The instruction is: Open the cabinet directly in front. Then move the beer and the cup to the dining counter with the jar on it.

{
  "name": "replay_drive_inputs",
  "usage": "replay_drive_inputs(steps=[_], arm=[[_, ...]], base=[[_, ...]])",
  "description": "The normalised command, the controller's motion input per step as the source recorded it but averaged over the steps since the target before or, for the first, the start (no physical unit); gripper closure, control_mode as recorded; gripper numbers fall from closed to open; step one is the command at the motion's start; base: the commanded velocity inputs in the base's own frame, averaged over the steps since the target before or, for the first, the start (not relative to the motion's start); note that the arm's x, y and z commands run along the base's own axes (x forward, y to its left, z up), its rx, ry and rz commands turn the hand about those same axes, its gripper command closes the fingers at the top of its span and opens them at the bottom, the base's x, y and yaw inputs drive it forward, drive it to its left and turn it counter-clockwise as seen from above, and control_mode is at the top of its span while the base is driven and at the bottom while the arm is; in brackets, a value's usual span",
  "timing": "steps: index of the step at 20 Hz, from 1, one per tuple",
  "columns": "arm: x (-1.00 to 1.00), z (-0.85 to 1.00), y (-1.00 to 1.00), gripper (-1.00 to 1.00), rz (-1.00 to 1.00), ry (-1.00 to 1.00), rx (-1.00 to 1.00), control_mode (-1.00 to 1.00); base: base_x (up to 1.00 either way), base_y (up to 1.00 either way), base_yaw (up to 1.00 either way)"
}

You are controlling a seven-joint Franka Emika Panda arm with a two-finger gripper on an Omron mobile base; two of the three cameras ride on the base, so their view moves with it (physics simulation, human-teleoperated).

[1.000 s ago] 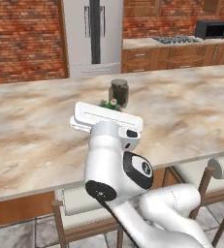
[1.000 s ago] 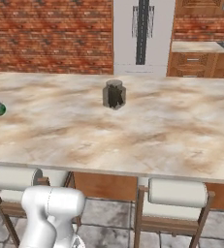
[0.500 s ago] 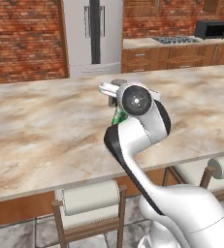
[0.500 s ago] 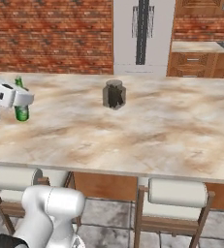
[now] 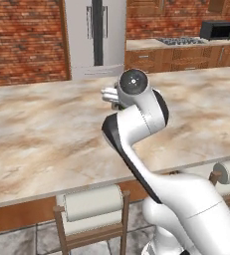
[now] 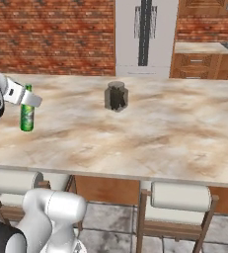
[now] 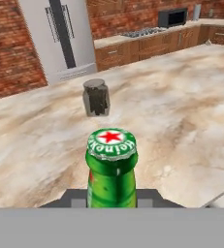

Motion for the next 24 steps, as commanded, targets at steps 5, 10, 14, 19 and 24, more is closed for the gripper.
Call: replay_drive_inputs(steps=[5, 10, 14, 19, 24], arm=[[0.40, -0.38, -0.34, 1.00, 0.01, 0.00, -0.01, -1.00], [0.26, -0.32, -0.43, 1.00, 0.28, -0.03, -0.01, -1.00], [0.16, -0.26, -0.71, 1.00, 0.46, 0.00, 0.00, -1.00], [0.30, -0.21, -0.54, 1.00, 0.42, 0.00, -0.01, -1.00], [0.25, -0.22, -0.04, 1.00, 0.12, -0.06, -0.07, -1.00]], base=[[0.00, 0.00, 0.00], [0.00, 0.00, 0.00], [0.00, 0.00, 0.00], [0.00, 0.00, 0.00], [0.00, 0.00, 0.00]])
